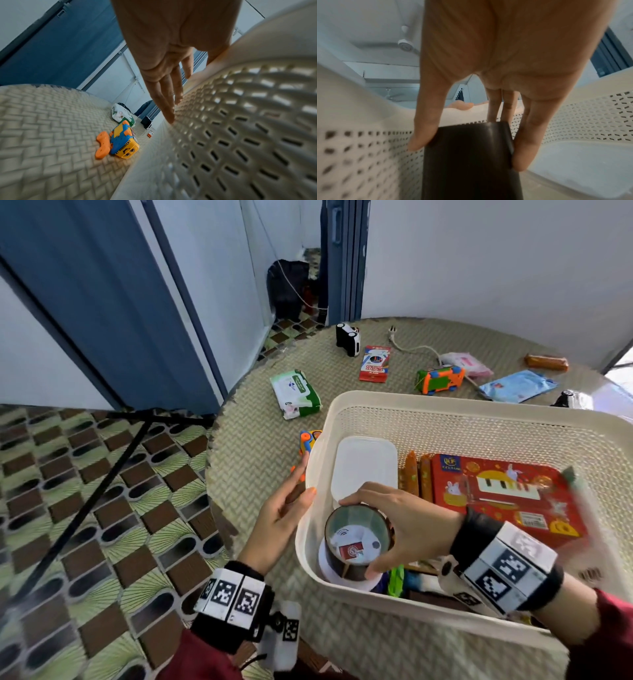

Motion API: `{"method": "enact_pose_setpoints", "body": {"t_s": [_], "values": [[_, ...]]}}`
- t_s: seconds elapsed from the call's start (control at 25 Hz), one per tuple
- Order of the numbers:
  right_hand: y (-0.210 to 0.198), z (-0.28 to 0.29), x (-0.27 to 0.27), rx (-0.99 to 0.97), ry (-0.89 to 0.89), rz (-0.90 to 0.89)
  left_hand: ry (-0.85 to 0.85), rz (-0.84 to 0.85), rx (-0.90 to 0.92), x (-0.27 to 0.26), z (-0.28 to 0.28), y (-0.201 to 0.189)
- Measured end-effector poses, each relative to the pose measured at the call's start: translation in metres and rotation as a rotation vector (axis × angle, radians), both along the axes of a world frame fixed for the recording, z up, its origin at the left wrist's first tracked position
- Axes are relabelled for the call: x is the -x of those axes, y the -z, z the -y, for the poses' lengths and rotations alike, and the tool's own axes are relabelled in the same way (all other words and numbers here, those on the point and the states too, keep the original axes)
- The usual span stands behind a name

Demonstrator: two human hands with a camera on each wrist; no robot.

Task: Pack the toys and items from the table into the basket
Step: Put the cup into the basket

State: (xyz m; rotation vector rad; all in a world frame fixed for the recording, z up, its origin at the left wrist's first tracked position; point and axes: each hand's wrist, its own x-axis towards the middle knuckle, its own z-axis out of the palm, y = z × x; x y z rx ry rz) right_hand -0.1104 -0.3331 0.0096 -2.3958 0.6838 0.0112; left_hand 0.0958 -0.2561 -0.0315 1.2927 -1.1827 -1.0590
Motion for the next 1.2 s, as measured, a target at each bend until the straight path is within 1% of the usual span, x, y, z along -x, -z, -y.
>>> {"method": "enact_pose_setpoints", "body": {"t_s": [0.16, 0.28, 0.36, 0.56, 0.76, 0.88, 0.96, 1.08, 1.2], "values": [[0.003, 0.001, 0.006, -0.032, 0.026, -0.012, -0.008, -0.02, 0.018, 0.001, -0.001, 0.003], [0.003, 0.004, 0.013, -0.057, 0.063, -0.053, -0.009, -0.015, 0.035, 0.003, -0.001, 0.002], [0.002, 0.004, 0.013, -0.048, 0.056, -0.058, -0.009, -0.005, 0.036, 0.001, 0.0, 0.003], [0.004, -0.002, 0.006, -0.08, -0.01, 0.007, -0.022, -0.006, 0.011, 0.001, -0.001, 0.004], [0.013, -0.004, 0.004, -0.081, -0.011, 0.002, -0.033, -0.021, 0.014, 0.002, -0.002, 0.004], [0.007, -0.003, 0.007, -0.111, 0.001, -0.027, -0.024, -0.028, 0.01, 0.002, -0.002, 0.003], [0.002, -0.002, 0.007, -0.135, 0.042, -0.032, -0.024, -0.032, 0.009, 0.002, -0.002, 0.001], [-0.007, 0.001, 0.006, -0.142, 0.132, 0.05, -0.019, -0.014, 0.019, 0.002, -0.002, -0.003], [-0.022, 0.008, 0.0, -0.068, 0.212, 0.178, -0.002, 0.007, -0.001, -0.001, -0.003, -0.009]]}}
